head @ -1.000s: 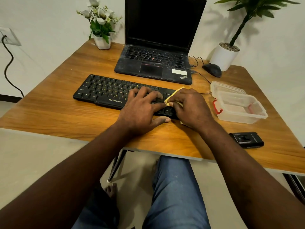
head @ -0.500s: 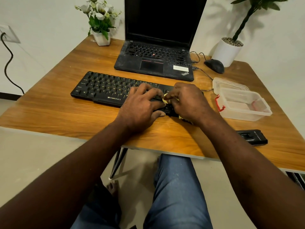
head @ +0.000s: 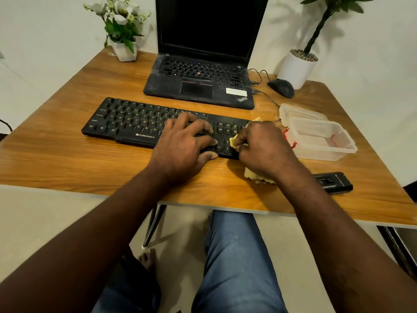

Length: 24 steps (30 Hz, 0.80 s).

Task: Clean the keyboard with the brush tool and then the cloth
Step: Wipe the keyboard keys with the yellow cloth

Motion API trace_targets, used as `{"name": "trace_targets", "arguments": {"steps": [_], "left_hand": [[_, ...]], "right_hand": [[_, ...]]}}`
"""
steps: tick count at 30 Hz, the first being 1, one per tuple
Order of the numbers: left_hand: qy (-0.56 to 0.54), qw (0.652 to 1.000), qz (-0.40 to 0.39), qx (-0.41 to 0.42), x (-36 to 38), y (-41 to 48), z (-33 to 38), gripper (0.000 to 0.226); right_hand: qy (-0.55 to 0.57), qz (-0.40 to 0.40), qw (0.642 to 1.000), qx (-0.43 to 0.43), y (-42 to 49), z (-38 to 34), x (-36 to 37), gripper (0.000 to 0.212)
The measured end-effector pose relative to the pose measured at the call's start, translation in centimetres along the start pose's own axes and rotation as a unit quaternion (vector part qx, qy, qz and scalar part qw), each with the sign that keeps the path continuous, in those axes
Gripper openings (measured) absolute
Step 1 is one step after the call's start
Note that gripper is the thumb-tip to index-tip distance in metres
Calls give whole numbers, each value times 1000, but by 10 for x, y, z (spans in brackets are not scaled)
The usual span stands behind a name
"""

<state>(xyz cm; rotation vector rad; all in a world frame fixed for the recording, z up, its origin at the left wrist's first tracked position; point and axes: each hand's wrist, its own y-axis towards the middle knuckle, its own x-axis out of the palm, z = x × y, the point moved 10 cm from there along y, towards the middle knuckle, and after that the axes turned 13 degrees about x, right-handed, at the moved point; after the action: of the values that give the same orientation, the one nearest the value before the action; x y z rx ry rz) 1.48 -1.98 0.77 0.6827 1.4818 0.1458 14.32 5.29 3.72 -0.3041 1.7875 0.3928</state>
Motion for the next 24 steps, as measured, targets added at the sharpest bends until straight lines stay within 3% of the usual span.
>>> {"name": "trace_targets", "arguments": {"steps": [6, 10, 14, 18, 20, 24], "left_hand": [[-16, 1000, -1, -1, 1, 0, -1, 43], [-20, 1000, 0, 0, 2, 0, -1, 43], [-24, 1000, -7, -4, 3, 0, -2, 43], [-27, 1000, -3, -2, 3, -1, -2, 43], [-29, 1000, -3, -2, 3, -1, -2, 44], [-34, 999, -8, 0, 5, 0, -2, 47]], "right_hand": [[65, 59, 993, 80, 1, 17, -10, 19], [14, 40, 998, 49, -5, 1, -3, 21], [53, 48, 992, 104, 10, 15, -11, 18], [10, 38, 997, 62, 0, -2, -2, 18], [39, 29, 996, 76, 4, 7, -2, 17], [58, 69, 992, 87, 5, 9, -8, 13]]}}
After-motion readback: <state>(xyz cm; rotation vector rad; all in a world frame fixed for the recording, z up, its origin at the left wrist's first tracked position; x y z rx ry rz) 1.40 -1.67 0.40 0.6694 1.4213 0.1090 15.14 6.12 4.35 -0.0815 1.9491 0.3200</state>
